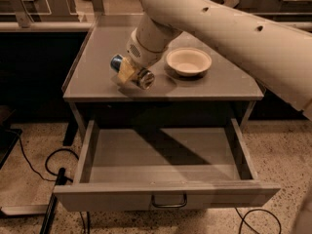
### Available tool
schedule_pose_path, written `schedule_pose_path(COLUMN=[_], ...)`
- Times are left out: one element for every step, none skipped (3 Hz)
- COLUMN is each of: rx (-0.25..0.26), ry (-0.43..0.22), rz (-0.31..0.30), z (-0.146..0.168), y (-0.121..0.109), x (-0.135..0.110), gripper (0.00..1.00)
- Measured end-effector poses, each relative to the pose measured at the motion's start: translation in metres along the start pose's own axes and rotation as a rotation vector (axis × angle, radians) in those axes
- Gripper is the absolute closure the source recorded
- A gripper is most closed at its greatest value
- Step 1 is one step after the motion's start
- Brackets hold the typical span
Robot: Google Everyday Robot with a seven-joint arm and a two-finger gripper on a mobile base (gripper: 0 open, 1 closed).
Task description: Place redbull can into top drawer
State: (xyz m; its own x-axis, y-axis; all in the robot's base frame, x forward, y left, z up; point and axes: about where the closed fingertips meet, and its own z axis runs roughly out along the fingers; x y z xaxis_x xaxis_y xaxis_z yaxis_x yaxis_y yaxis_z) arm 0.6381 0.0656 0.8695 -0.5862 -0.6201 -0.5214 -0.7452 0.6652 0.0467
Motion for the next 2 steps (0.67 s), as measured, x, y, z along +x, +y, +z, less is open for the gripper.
schedule_pose_path(rx=[-0.038, -0.038], ry=[0.066, 0.075], rz=[0.085, 0.084], z=[-0.0175, -0.0151], y=[0.0614, 0.0626], x=[0.0593, 0.0638], gripper=[1.00, 1.00])
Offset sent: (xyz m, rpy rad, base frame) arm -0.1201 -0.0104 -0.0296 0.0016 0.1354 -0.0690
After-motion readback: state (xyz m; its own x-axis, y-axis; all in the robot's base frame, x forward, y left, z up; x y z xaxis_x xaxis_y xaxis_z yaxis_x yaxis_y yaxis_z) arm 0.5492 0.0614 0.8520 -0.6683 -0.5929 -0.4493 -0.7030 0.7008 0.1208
